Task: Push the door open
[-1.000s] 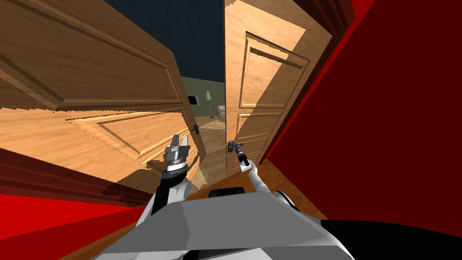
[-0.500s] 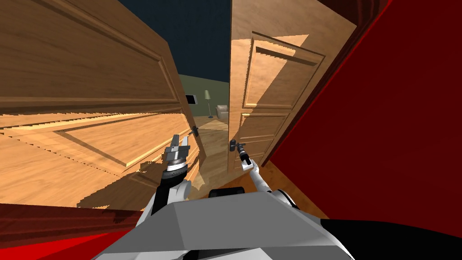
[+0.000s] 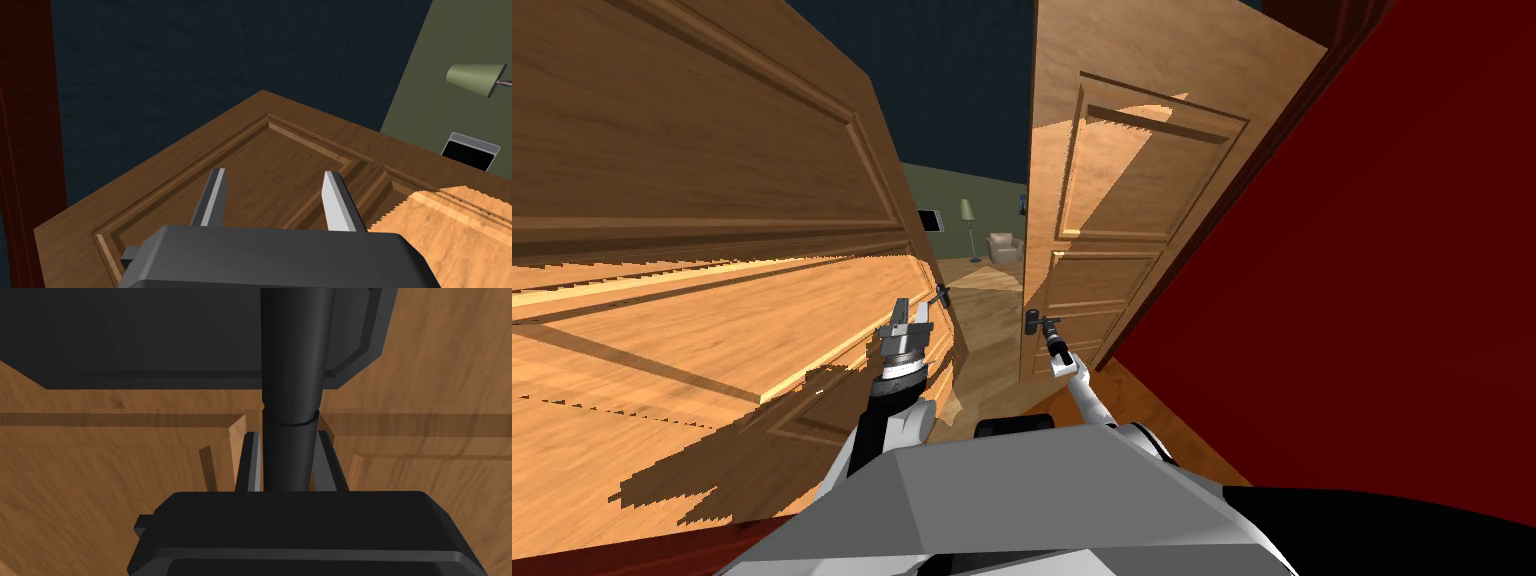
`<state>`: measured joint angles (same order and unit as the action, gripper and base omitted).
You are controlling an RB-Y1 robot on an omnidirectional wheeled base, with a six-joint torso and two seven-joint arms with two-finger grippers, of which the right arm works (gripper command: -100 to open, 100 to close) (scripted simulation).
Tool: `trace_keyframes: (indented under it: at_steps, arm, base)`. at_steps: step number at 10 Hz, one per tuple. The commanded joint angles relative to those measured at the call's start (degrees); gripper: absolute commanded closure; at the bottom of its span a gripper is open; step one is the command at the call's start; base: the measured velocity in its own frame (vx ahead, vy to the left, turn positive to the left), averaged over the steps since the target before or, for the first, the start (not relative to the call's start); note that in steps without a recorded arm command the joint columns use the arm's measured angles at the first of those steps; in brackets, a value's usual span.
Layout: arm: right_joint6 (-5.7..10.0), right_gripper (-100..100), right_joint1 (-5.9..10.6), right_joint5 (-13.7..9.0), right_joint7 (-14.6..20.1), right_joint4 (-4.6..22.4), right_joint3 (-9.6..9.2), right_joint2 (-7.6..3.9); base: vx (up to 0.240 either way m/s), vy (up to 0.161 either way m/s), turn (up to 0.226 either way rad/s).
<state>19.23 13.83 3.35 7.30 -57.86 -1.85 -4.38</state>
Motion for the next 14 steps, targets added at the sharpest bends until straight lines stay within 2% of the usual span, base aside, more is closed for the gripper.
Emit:
trace_keyframes:
  at_steps: [1, 4, 11, 14]
  arm:
    - [0.24, 100, 0.86, -0.3, -0.4, 0.6, 2.04, -0.72]
    - [0.25, 100, 0.98, -0.6, -0.9, 0.9, 3.48, -0.75]
    - [0.28, 100, 1.44, -1.4, -2.5, 2.0, 8.78, -0.37]
    - [0.29, 100, 1.56, -1.6, -3.0, 2.3, 10.19, -0.1]
  base:
    - [0.131, 0.105, -0.042]
    - [0.112, 0.109, -0.063]
    - [0.157, 0.142, -0.082]
    - [0.16, 0.108, -0.062]
